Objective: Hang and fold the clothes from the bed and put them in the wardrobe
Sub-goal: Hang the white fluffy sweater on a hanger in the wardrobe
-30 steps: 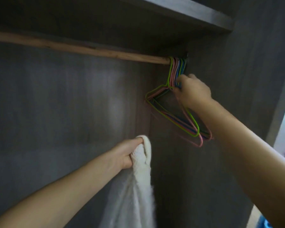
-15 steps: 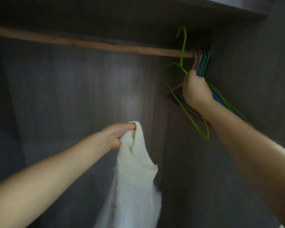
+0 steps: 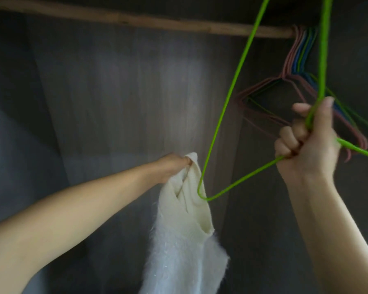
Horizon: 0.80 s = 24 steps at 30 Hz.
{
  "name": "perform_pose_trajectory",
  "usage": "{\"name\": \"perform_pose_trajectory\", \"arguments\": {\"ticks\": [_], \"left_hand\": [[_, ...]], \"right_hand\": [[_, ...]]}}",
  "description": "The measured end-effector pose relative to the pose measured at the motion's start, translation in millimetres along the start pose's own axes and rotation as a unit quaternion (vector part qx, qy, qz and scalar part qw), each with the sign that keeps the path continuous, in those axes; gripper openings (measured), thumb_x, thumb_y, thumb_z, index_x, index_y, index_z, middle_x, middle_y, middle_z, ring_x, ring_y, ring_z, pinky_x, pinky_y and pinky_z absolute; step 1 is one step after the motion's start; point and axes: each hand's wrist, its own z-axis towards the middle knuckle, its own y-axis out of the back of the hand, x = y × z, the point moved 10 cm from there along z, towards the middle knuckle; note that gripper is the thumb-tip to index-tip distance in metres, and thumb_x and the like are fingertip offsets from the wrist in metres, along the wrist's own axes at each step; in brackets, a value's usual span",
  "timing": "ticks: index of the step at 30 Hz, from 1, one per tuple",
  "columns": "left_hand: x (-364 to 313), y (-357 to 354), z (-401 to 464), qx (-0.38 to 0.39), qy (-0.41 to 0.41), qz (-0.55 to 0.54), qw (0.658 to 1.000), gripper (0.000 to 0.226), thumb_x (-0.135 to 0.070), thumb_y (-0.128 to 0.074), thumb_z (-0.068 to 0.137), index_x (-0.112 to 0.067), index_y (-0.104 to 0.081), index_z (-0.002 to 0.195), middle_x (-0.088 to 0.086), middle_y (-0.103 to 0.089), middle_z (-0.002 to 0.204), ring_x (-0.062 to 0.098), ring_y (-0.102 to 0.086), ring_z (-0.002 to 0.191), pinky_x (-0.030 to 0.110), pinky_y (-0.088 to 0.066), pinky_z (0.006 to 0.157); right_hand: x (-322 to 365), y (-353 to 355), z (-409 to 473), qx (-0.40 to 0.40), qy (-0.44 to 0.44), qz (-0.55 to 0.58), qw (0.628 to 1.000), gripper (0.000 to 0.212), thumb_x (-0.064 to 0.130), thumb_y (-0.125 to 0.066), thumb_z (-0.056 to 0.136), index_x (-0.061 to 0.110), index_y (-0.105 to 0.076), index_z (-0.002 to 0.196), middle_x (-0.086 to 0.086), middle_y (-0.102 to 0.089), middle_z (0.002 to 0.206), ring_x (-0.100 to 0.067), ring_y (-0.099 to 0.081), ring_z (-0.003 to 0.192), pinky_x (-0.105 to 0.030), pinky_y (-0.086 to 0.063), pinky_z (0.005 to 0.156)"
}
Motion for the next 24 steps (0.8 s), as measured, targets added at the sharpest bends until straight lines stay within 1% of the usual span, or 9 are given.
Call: {"name": "perform_pose_trajectory", "arguments": {"ticks": [2,4,7,10,12,15,18,20,24], "left_hand": [[3,-9,0,0.044,0.02,-0.087,0.995,0.028,-0.018,-0.05,0.095,-0.008,-0.054,0.07,0.008,-0.061,0.061,0.017,-0.056,0.048,0.023,-0.045,0.049],[1,-19,-6,0.093,0.039,-0.142,0.985,0.035,-0.015,-0.045,0.098,-0.009,-0.05,0.063,0.0,-0.055,0.04,0.01,-0.052,0.033,0.017,-0.043,0.037],[-19,-27,-18,0.158,0.043,-0.124,0.979,0.038,-0.021,-0.041,0.1,-0.01,-0.05,0.065,0.0,-0.055,0.038,0.01,-0.053,0.03,0.018,-0.043,0.033],[-38,-7,-21,0.189,0.033,-0.125,0.973,0.043,-0.024,-0.038,0.101,-0.007,-0.056,0.065,0.003,-0.061,0.043,0.012,-0.058,0.035,0.022,-0.047,0.034],[-37,21,-13,0.19,0.039,-0.163,0.967,0.049,-0.027,-0.042,0.1,-0.007,-0.065,0.062,0.006,-0.067,0.054,0.015,-0.064,0.045,0.029,-0.054,0.046],[-10,62,6,0.152,0.061,-0.181,0.97,0.034,-0.021,-0.046,0.099,-0.009,-0.067,0.075,0.007,-0.071,0.068,0.017,-0.069,0.058,0.035,-0.058,0.061],[27,79,10,0.113,0.1,-0.214,0.965,0.031,-0.005,-0.044,0.097,-0.005,-0.064,0.074,0.009,-0.068,0.058,0.016,-0.066,0.047,0.031,-0.054,0.047],[45,75,8,0.12,0.12,-0.223,0.96,0.03,-0.001,-0.043,0.097,-0.002,-0.062,0.074,0.01,-0.067,0.056,0.016,-0.065,0.046,0.029,-0.054,0.045],[58,57,17,0.13,0.141,-0.264,0.945,0.057,-0.001,-0.043,0.097,-0.001,-0.066,0.045,0.011,-0.064,0.049,0.016,-0.063,0.04,0.027,-0.051,0.04]], "right_hand": [[1,-5,-8,-0.002,0.003,0.045,0.999,0.053,0.049,-0.039,0.097,0.021,-0.059,0.056,0.007,-0.012,0.048,-0.006,-0.007,0.041,-0.019,-0.008,0.035],[-13,-13,-16,0.008,-0.007,0.067,0.998,0.055,0.051,-0.038,0.094,0.021,-0.055,0.052,0.008,-0.012,0.044,-0.005,-0.007,0.039,-0.018,-0.007,0.034],[-51,-22,-29,0.038,-0.031,0.022,0.999,0.049,0.051,-0.044,0.083,0.018,-0.056,0.048,0.011,-0.017,0.039,-0.003,-0.012,0.033,-0.013,-0.008,0.038],[-95,-19,-45,0.114,-0.062,-0.126,0.984,0.045,0.051,-0.053,0.079,0.016,-0.061,0.052,0.009,-0.023,0.038,-0.004,-0.017,0.031,-0.011,-0.013,0.039],[-112,-17,-55,0.181,-0.087,-0.23,0.952,0.045,0.047,-0.054,0.088,0.014,-0.061,0.057,0.007,-0.026,0.04,-0.006,-0.019,0.034,-0.012,-0.017,0.038],[-112,-23,-61,0.256,-0.134,-0.363,0.886,0.043,0.033,-0.045,0.096,0.007,-0.056,0.064,0.006,-0.028,0.041,-0.007,-0.022,0.035,-0.014,-0.019,0.037],[-100,-22,-60,0.272,-0.155,-0.478,0.821,0.047,0.025,-0.041,0.101,0.009,-0.054,0.058,0.005,-0.03,0.038,-0.008,-0.023,0.032,-0.015,-0.02,0.037],[-100,-14,-60,0.266,-0.188,-0.517,0.791,0.05,0.026,-0.041,0.101,0.01,-0.054,0.056,0.002,-0.03,0.039,-0.01,-0.023,0.033,-0.015,-0.019,0.037],[-116,-3,-73,0.303,-0.278,-0.581,0.703,0.051,0.032,-0.038,0.102,0.009,-0.057,0.061,-0.003,-0.029,0.043,-0.011,-0.023,0.032,-0.013,-0.02,0.035]]}}
